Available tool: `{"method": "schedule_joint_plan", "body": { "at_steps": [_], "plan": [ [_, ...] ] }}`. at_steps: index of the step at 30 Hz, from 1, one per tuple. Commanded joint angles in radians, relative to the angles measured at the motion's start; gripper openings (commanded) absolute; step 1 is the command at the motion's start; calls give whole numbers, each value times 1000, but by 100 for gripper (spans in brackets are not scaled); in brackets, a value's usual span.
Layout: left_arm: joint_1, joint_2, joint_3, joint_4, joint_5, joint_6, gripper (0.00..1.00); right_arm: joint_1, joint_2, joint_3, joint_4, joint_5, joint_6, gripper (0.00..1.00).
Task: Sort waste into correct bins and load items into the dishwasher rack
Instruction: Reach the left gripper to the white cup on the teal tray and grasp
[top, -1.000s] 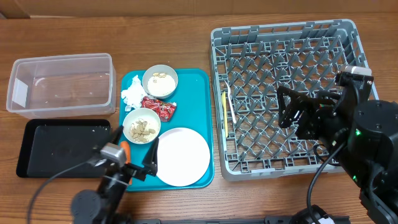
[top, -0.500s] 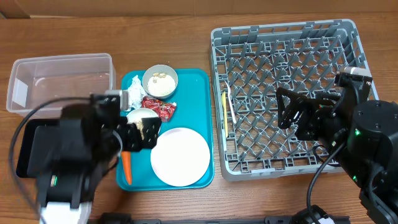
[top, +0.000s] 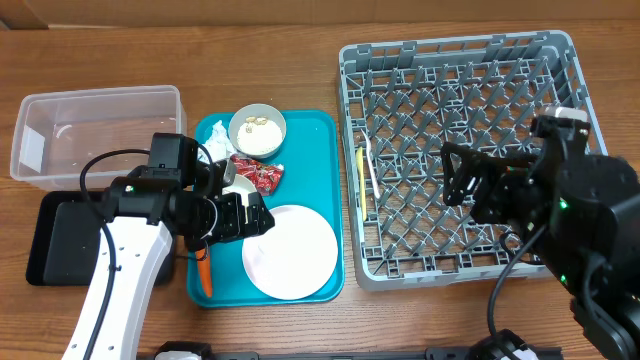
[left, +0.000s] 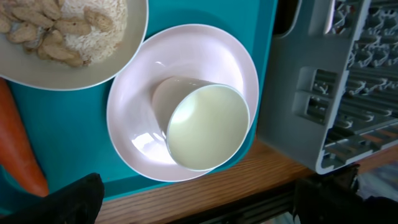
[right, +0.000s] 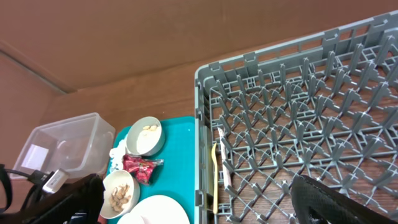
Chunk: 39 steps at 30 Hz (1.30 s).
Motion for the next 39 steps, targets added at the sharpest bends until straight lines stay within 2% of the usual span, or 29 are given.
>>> {"method": "schedule_joint_plan", "body": {
  "at_steps": [1, 2, 4, 9, 14, 17, 22, 26, 28, 29, 31, 39],
  "plan": [
    [-44, -8, 16, -6, -103, -52, 100, -8, 15, 11, 2, 18, 2, 100],
    [-63, -8, 15, -6, -135, -67, 100, -8, 19, 11, 2, 18, 2, 100],
    [-120, -6, 9, 1, -218, -107, 91, -8, 28, 11, 2, 18, 2, 100],
    [-230, 17, -6, 18, -422, -261, 94, -8, 36, 11, -3, 18, 2, 100],
    [-254, 70, -20, 37, -446, -286, 94, -8, 36, 11, -7, 18, 2, 100],
    [-253, 111, -32, 61, -443, -285, 89, -8, 36, 11, -13, 18, 2, 100],
    [-254, 183, -72, 150, -396, -262, 69, -8, 36, 11, -16, 18, 2, 100],
    [-254, 227, -109, 200, -394, -248, 59, -8, 36, 11, -17, 18, 2, 100],
    [-254, 241, -120, 214, -378, -248, 43, -8, 36, 11, -17, 18, 2, 100],
    [-253, 244, -120, 225, -365, -248, 23, -8, 36, 11, -20, 18, 2, 100],
    [-253, 240, -113, 224, -365, -248, 4, -8, 36, 11, -21, 18, 2, 100],
    [-253, 190, 24, 119, -365, -247, 4, -14, 36, 11, -21, 17, 11, 100]
  ]
}}
